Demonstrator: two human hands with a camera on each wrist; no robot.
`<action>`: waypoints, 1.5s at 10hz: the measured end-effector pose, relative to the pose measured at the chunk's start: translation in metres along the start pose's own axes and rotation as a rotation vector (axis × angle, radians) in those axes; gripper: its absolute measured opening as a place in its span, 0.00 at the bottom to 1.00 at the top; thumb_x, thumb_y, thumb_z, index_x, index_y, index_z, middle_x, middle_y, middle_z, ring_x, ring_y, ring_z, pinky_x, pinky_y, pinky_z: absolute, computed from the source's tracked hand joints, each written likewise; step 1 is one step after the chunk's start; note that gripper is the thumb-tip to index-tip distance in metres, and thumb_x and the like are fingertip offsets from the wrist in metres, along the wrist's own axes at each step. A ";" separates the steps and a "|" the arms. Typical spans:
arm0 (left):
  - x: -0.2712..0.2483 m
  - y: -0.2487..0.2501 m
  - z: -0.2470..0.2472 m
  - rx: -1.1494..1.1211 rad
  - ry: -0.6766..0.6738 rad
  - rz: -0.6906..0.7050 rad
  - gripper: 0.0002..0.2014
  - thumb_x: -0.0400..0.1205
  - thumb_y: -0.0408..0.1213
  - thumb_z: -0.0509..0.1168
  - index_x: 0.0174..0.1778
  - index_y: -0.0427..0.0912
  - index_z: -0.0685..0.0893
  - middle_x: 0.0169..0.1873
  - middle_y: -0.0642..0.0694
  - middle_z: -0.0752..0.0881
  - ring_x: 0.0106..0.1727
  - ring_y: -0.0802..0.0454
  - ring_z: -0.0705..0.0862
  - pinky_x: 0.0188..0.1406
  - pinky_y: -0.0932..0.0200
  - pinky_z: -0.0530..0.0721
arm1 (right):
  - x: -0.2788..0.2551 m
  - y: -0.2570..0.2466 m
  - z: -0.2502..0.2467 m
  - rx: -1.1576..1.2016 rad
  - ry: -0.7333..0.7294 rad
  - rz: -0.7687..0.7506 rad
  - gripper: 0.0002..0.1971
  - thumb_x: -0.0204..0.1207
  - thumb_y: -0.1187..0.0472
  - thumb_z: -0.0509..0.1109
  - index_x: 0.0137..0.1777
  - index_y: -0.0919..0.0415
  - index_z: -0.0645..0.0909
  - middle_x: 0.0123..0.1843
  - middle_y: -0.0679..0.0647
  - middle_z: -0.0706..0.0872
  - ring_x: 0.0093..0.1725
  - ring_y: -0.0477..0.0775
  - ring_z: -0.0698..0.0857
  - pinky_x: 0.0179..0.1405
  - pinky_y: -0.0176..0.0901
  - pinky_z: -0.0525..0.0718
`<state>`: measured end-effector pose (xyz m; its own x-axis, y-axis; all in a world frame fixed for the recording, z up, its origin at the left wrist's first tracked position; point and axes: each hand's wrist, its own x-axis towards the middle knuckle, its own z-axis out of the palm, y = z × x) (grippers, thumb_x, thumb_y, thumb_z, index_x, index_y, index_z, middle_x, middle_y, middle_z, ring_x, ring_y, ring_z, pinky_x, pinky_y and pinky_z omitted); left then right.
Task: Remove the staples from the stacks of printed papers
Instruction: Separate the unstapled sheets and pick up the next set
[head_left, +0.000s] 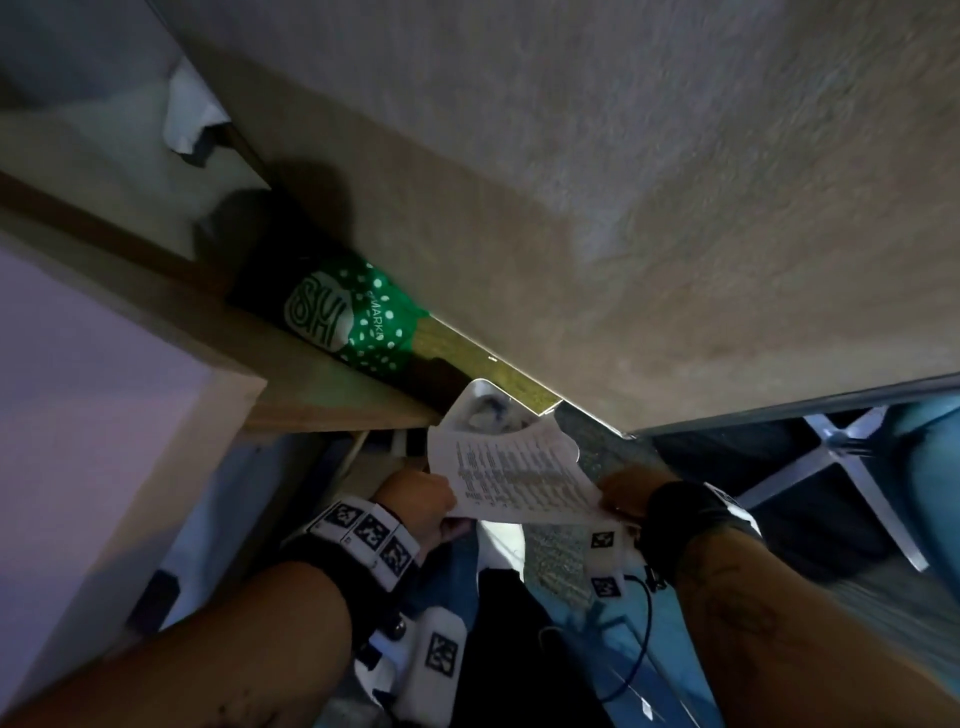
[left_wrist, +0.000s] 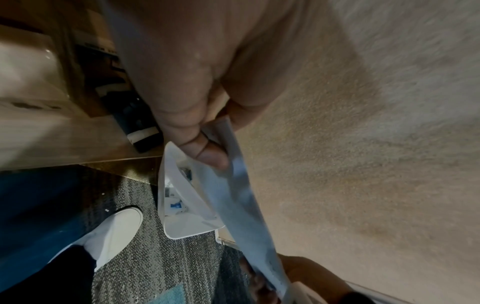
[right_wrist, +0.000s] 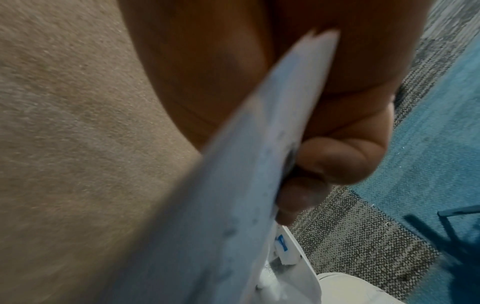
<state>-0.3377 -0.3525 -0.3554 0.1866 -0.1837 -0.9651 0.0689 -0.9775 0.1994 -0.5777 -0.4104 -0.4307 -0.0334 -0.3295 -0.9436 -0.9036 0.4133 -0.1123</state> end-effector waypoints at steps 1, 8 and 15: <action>0.001 0.003 0.009 -0.152 0.004 -0.034 0.13 0.82 0.16 0.55 0.37 0.36 0.77 0.40 0.39 0.81 0.43 0.43 0.83 0.40 0.52 0.87 | -0.002 0.000 -0.004 -0.009 -0.071 0.098 0.13 0.80 0.61 0.67 0.61 0.65 0.86 0.52 0.59 0.88 0.36 0.51 0.85 0.32 0.36 0.82; 0.002 0.019 0.011 -0.296 0.124 0.093 0.13 0.82 0.21 0.59 0.32 0.32 0.82 0.24 0.38 0.85 0.33 0.43 0.80 0.41 0.50 0.78 | 0.016 0.001 -0.015 0.298 -0.055 0.089 0.14 0.82 0.61 0.65 0.60 0.68 0.86 0.49 0.59 0.90 0.35 0.51 0.88 0.37 0.37 0.85; 0.009 0.010 0.016 -0.317 -0.034 0.082 0.16 0.84 0.21 0.55 0.68 0.33 0.77 0.49 0.36 0.81 0.36 0.51 0.79 0.39 0.58 0.79 | 0.020 -0.007 -0.010 0.914 0.158 0.211 0.16 0.81 0.61 0.66 0.68 0.63 0.80 0.56 0.59 0.86 0.43 0.43 0.91 0.30 0.27 0.82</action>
<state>-0.3513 -0.3654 -0.3653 0.1715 -0.2688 -0.9478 0.3574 -0.8795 0.3141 -0.5765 -0.4280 -0.4454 -0.2751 -0.2556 -0.9268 -0.1904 0.9594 -0.2080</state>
